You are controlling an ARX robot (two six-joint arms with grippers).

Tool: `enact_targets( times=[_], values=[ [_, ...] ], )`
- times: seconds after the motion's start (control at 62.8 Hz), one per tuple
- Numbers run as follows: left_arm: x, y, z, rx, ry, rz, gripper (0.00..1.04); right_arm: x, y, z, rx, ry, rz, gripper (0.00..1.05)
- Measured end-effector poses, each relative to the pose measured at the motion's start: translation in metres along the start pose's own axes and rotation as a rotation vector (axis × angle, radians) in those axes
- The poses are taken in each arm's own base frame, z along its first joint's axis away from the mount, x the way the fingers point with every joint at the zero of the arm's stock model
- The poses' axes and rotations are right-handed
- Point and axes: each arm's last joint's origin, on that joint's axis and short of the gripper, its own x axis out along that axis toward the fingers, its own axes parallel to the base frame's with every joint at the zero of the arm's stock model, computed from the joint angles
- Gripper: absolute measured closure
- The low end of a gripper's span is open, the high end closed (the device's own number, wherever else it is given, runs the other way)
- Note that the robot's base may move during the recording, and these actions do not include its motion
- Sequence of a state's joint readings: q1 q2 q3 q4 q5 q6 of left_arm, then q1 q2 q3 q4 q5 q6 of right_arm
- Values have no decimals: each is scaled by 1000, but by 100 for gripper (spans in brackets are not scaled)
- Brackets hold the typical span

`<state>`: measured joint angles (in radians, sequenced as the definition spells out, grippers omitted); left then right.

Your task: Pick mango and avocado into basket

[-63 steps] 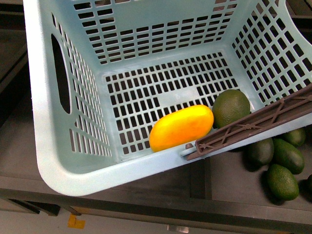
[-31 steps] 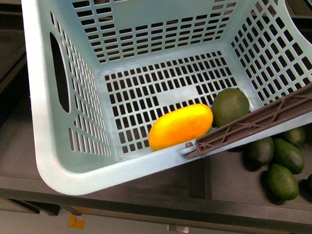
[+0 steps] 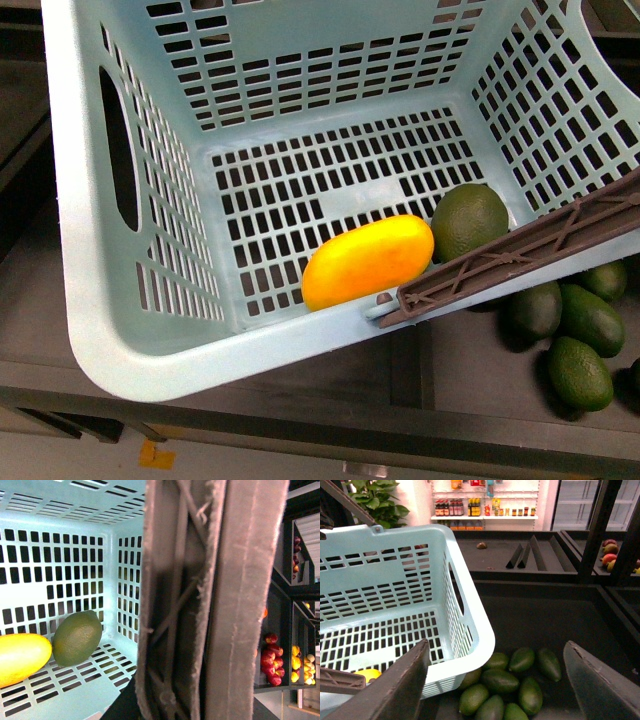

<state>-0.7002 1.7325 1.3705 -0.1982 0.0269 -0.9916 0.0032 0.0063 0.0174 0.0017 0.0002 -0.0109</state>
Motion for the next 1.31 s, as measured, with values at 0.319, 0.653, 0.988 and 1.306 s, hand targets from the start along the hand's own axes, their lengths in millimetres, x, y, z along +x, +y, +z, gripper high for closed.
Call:
enact_targets(
  times=[0.319, 0.653, 0.988, 1.306],
  values=[
    [1, -1, -1, -24, -73, 34, 90, 0, 0, 0, 1, 0, 0, 9],
    [42, 31, 56, -325, -513, 225, 91, 0, 0, 0, 1, -1, 0, 9],
    [102, 105, 102, -569, -492, 317, 91, 0, 0, 0, 1, -1, 0, 9],
    [126, 155, 119, -789, -526, 387, 91, 0, 0, 0, 1, -1, 0, 9]
  ],
)
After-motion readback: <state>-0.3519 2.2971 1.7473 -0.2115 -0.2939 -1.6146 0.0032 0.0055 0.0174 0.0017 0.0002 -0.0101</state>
